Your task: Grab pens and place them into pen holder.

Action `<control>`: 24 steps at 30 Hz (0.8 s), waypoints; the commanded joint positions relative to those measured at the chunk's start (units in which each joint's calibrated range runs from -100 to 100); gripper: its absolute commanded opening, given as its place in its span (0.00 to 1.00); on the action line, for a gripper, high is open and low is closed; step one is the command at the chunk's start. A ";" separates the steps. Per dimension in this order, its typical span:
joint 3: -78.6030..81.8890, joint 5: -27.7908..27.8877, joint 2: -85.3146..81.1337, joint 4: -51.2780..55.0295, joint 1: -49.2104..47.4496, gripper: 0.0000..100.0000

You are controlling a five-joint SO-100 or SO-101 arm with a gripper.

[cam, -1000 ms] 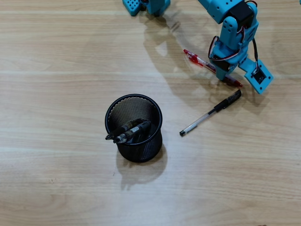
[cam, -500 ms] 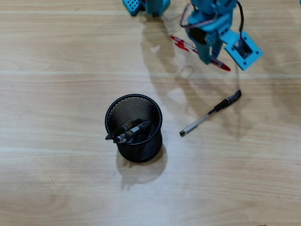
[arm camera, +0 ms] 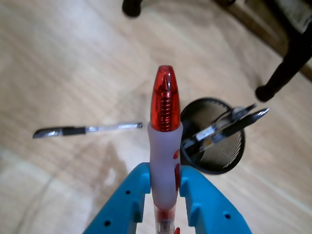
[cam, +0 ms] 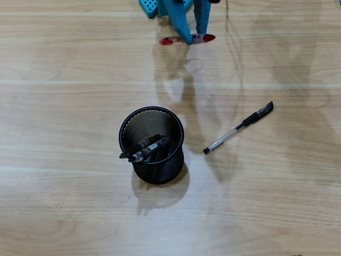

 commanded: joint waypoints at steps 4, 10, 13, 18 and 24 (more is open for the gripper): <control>-0.21 -0.24 -1.14 -19.82 0.84 0.02; 0.78 -1.71 2.77 -36.22 1.84 0.02; 4.13 -3.49 4.04 -44.33 3.21 0.02; 18.16 -6.79 4.81 -64.01 7.70 0.02; 29.02 -8.25 4.89 -77.86 11.35 0.02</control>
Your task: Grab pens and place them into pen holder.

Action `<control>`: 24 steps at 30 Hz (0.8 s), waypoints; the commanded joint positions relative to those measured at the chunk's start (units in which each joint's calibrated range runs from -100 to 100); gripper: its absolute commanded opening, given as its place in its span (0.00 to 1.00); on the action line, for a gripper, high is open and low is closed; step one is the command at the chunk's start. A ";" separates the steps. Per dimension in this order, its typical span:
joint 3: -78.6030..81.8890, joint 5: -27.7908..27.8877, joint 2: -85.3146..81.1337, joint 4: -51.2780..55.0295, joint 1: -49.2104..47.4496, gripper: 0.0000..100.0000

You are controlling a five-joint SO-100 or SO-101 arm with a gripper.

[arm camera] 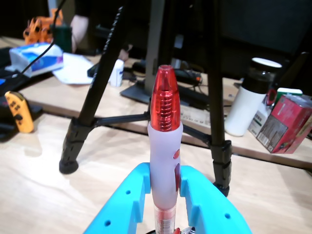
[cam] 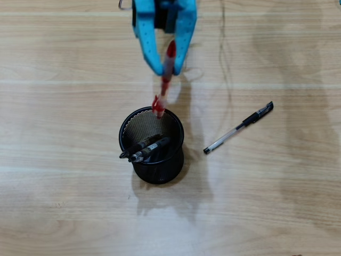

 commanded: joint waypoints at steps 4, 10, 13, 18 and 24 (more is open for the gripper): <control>8.16 -1.08 0.98 -14.57 3.85 0.02; 8.07 -2.07 5.91 -17.94 4.21 0.02; 8.07 -2.28 7.35 -19.21 3.85 0.02; 8.52 -2.28 7.86 -19.21 3.48 0.02; 8.89 -3.38 7.44 -18.67 2.57 0.10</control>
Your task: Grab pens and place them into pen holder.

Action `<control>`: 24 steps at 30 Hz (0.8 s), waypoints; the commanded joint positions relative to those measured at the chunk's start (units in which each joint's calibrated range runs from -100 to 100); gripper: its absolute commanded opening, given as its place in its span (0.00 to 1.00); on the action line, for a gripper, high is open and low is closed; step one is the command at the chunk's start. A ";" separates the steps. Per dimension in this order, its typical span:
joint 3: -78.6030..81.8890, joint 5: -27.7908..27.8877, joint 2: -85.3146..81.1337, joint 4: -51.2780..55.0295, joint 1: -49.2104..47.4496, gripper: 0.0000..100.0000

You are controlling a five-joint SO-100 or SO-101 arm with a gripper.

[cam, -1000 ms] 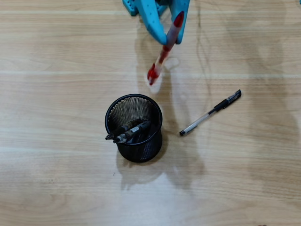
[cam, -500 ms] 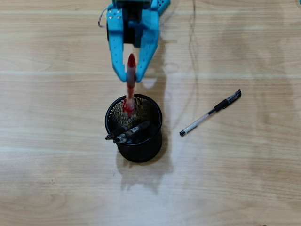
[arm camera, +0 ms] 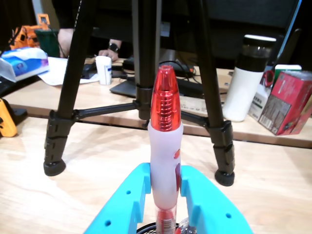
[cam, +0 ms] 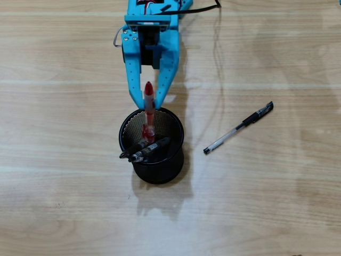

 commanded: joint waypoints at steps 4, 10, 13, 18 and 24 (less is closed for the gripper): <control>-0.25 -0.57 -1.06 -0.63 -1.60 0.12; -0.25 -0.21 -1.23 -0.44 -2.97 0.12; -0.16 -0.15 -1.23 -0.35 -3.70 0.12; -1.34 1.42 -5.56 11.40 -5.53 0.06; -8.13 4.30 -11.08 44.11 -8.27 0.03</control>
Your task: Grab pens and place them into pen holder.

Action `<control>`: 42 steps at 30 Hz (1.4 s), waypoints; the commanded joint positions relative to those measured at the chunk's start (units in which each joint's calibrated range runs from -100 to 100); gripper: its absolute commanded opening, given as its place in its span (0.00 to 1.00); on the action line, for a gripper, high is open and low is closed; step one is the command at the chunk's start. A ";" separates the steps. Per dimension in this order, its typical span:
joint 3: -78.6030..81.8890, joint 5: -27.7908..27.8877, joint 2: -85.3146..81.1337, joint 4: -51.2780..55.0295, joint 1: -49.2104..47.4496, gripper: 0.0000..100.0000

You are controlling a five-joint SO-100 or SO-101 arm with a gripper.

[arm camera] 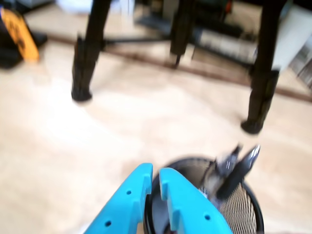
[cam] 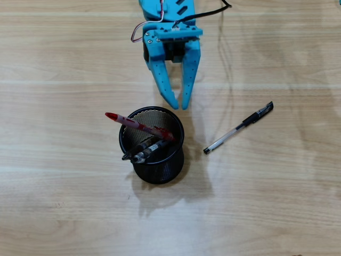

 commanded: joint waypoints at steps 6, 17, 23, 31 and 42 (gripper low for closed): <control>-10.78 8.92 -5.39 37.17 -10.24 0.02; -18.84 23.53 3.70 46.83 -17.56 0.03; -34.95 29.13 13.30 56.12 -19.30 0.03; -47.44 34.05 28.92 59.04 -21.12 0.03; -48.25 36.14 36.82 58.95 -25.06 0.05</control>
